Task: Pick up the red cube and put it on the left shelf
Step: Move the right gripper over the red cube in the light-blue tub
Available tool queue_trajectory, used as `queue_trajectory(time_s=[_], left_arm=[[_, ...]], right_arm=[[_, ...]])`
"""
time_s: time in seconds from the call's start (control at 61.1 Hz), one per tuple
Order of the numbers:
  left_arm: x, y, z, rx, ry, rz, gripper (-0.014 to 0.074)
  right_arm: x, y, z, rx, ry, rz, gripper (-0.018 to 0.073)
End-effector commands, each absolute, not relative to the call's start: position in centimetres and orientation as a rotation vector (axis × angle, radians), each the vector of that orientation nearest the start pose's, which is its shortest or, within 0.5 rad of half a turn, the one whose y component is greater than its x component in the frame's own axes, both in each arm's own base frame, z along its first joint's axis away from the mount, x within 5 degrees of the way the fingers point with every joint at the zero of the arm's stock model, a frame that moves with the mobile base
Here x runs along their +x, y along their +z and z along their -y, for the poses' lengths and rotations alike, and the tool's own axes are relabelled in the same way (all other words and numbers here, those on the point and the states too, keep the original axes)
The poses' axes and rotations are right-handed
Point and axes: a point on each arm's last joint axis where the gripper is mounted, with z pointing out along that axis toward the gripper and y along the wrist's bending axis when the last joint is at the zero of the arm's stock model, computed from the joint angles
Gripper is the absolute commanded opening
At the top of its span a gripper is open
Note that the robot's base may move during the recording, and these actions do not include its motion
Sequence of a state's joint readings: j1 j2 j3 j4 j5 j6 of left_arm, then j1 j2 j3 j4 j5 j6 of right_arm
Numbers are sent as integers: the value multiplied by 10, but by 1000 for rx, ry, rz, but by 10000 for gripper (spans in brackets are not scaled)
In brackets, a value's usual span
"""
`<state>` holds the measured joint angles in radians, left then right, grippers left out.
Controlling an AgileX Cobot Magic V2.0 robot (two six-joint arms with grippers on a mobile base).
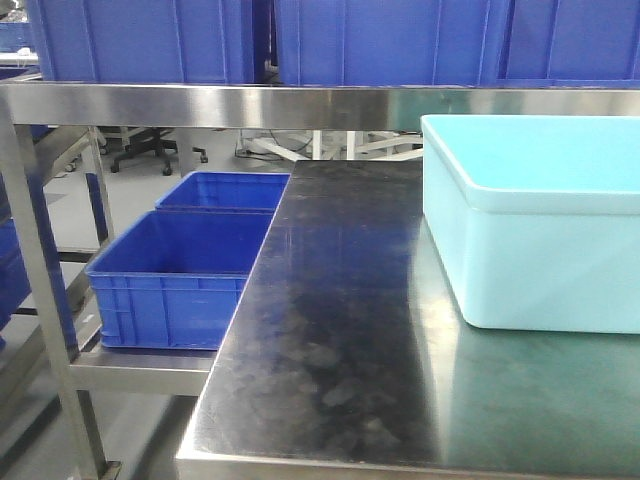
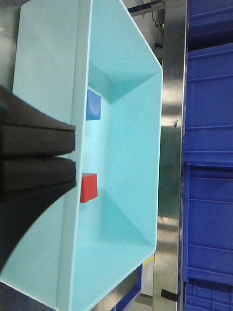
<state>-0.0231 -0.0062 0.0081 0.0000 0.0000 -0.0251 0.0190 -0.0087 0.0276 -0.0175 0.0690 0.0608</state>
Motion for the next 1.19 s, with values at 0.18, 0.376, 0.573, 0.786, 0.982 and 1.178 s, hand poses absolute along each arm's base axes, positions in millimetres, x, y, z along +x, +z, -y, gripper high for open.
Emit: queue_trajectory(time_s=[0.18,0.376,0.573,0.786,0.982,1.178], left_arm=[[55,211,1,-3,-38,-1409,102],[55,211,1,-3,-38,-1409,102],[55,211,1,-3,-38,-1409,102],[55,211,1,-3,-38,-1409,102],[55,211,1,-3,-38,-1409,102],[55,211,1,-3,-38,-1409,102]], right_arm=[[54,212,-1,12,37,-1451,48],[54,212,-1,12,37,-1451,48],[54,212,-1,12,37,-1451,48],[54,212,-1,12,37,-1446,48],[54,214,-1,12,37,-1433,48],[53,216,-1,11,38,-1407,48]])
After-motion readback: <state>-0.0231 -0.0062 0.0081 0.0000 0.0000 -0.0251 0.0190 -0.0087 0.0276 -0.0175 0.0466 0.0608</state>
